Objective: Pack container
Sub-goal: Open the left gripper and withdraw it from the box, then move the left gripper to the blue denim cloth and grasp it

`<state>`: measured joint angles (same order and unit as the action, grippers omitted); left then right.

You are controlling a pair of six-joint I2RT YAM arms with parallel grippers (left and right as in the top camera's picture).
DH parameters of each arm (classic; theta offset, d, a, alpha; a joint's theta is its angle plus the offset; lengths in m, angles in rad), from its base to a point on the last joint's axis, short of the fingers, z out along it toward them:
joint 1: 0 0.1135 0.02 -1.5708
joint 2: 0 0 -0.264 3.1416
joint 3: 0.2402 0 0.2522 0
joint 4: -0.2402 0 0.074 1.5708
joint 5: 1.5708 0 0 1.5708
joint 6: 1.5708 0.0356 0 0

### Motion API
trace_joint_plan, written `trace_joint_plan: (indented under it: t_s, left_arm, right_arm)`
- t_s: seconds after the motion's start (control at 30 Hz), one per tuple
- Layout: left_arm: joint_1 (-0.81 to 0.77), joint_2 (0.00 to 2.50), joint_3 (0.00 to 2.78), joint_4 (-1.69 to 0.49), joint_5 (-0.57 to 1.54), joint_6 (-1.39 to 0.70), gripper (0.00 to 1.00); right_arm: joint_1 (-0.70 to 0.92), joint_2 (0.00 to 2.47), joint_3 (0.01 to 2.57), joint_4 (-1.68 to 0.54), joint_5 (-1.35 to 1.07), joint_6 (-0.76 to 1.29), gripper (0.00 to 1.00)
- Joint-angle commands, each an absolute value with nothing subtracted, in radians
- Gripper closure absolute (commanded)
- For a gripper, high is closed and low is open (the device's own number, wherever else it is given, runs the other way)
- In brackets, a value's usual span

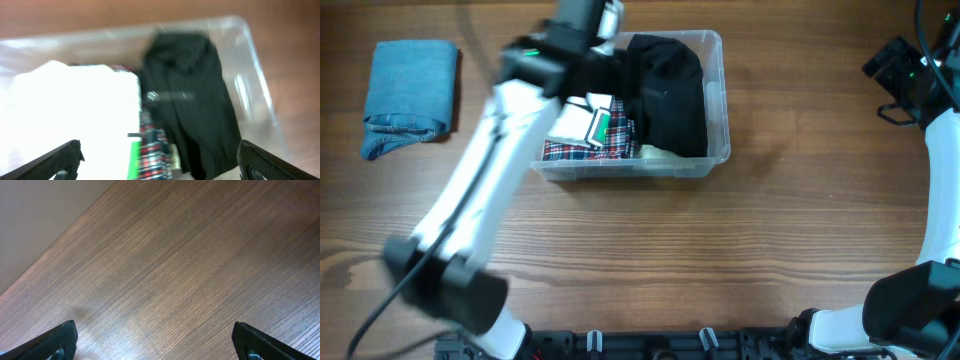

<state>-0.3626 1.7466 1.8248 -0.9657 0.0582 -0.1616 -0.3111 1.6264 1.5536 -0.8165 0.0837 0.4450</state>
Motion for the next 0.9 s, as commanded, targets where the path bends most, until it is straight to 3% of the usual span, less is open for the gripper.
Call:
trace_joint_plan:
  t_s: [0.0,0.07,0.17,0.33,0.4,0.53,0.87]
  left_arm:
    - [-0.255,1.637,1.827,-0.982,0.066,-0.043,0.0]
    - [-0.2,1.631,1.827,-0.982,-0.001,-0.033,0.0]
    - [-0.051,1.705,1.826,-0.955,-0.285,-0.033,0.0]
    - [0.075,1.9,1.826,-0.827,-0.395,-0.031,0.0]
    - [0.088,1.981,1.826,-0.788,-0.401,-0.03,0.0]
    - [0.068,2.165,1.826,-0.686,-0.645,0.005,0.0]
    - [0.072,2.367,1.826,-0.495,-0.724,0.058,0.0]
  right_arm:
    - [-0.312,1.633,1.549,-0.817,0.098,0.445,0.0]
    - [-0.312,1.633,1.549,-0.817,0.098,0.445,0.0]
    - [-0.312,1.633,1.549,-0.817,0.098,0.446,0.0]
    - [-0.312,1.633,1.549,-0.817,0.098,0.446,0.0]
    - [-0.312,1.633,1.549,-0.817,0.098,0.446,0.0]
    - [-0.312,1.633,1.549,-0.817,0.098,0.446,0.0]
    - [-0.312,1.633,1.549,-0.817,0.098,0.446,0.0]
